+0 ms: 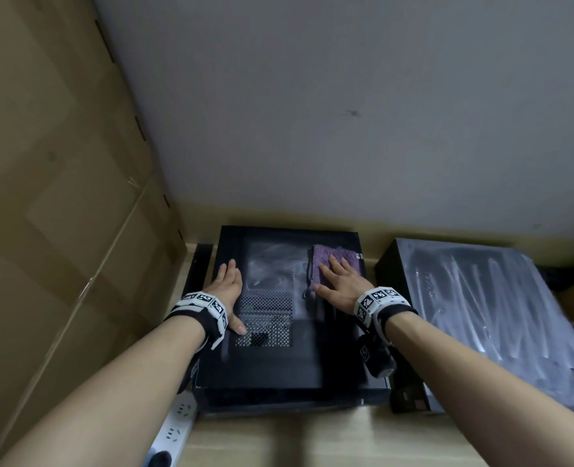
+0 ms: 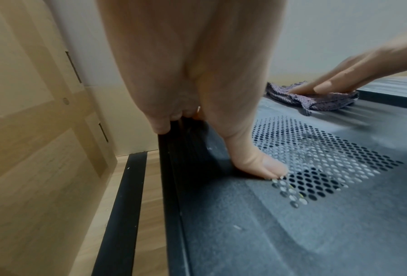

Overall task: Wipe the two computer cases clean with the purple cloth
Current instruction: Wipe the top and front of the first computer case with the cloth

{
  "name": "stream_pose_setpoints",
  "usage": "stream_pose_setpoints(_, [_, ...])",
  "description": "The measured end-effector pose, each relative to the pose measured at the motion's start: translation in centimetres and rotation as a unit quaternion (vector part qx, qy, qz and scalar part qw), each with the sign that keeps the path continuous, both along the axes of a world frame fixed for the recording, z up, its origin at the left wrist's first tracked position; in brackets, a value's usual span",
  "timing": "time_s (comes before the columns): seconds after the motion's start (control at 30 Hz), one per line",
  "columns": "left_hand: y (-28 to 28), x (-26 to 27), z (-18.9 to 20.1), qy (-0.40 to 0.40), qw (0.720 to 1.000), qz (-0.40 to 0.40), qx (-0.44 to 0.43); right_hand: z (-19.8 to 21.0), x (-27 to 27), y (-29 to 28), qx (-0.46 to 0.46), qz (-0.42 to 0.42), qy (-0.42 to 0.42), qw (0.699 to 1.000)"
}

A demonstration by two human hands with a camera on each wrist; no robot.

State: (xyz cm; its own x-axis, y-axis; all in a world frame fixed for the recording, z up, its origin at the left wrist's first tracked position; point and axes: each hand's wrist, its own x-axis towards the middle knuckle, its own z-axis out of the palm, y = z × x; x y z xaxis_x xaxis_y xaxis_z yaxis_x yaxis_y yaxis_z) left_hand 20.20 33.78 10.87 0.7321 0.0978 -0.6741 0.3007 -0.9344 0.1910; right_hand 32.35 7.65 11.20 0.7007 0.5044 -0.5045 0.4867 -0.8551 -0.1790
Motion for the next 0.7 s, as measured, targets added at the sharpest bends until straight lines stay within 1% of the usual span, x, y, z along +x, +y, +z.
stream_pose_setpoints(0.4, [-0.3,-0.2,0.2,0.000,1.000,0.002,0.026,-0.1,-8.5,-4.2,0.025,0.043,-0.008,0.999])
stream_pose_setpoints(0.57, [-0.5,0.2,0.5,0.011,0.999,0.009,0.040,0.0,-8.4,-4.1,0.027,0.039,0.001,0.999])
stream_pose_setpoints(0.7, [-0.6,0.4,0.4,0.019,0.999,0.013,0.044,-0.1,-6.4,-4.0,0.041,0.033,0.022,0.998])
